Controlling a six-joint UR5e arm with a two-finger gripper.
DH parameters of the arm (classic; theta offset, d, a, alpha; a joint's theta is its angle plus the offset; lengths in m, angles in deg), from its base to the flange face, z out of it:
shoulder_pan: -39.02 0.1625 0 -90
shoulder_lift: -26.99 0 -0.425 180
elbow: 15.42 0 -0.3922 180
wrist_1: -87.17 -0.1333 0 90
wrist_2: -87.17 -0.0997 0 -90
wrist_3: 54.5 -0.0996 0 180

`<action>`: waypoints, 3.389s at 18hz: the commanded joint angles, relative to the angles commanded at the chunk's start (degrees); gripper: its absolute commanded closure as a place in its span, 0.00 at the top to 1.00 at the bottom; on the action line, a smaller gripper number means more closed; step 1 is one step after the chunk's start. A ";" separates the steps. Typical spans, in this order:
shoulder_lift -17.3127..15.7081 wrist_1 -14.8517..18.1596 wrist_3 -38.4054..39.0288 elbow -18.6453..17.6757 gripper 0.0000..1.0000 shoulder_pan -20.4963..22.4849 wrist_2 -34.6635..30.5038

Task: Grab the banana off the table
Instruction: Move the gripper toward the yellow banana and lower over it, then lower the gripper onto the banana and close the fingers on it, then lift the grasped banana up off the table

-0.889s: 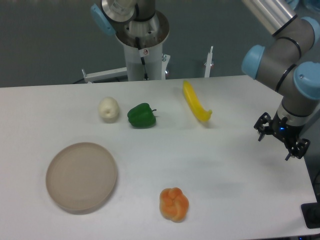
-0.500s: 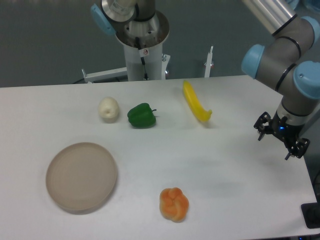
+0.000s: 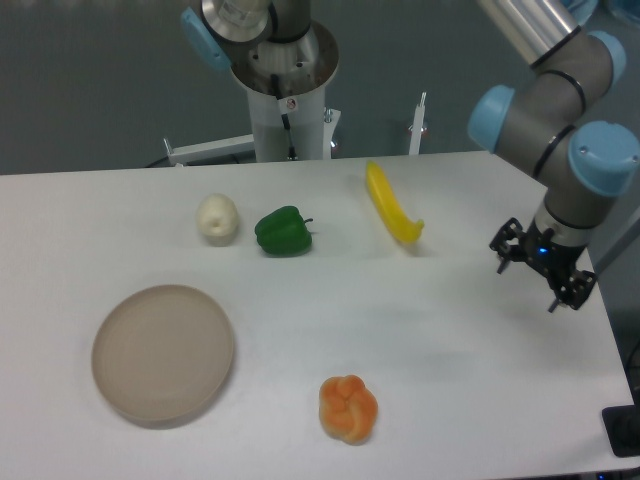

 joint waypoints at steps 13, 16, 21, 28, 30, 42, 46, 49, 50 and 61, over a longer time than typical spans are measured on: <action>-14.77 -5.54 -0.09 -23.39 1.00 -1.67 -0.61; -14.78 -5.54 -2.62 -23.66 1.00 -1.41 -1.84; -13.20 -5.71 -3.96 -23.74 1.00 -1.06 -2.02; -10.56 -7.73 -5.10 -23.92 1.00 -1.41 -3.33; -10.03 -7.73 -5.10 -24.27 1.00 -1.50 -4.83; -9.15 -7.47 -4.66 -23.31 0.10 -2.11 -5.54; -9.59 -3.97 -4.75 -20.15 0.05 -2.20 -7.81; -10.03 3.66 -4.05 -13.58 0.05 -2.20 -8.44; -10.03 5.52 -3.87 -11.37 0.05 -2.20 -8.44; -8.19 15.12 2.28 5.69 0.05 -2.64 -4.92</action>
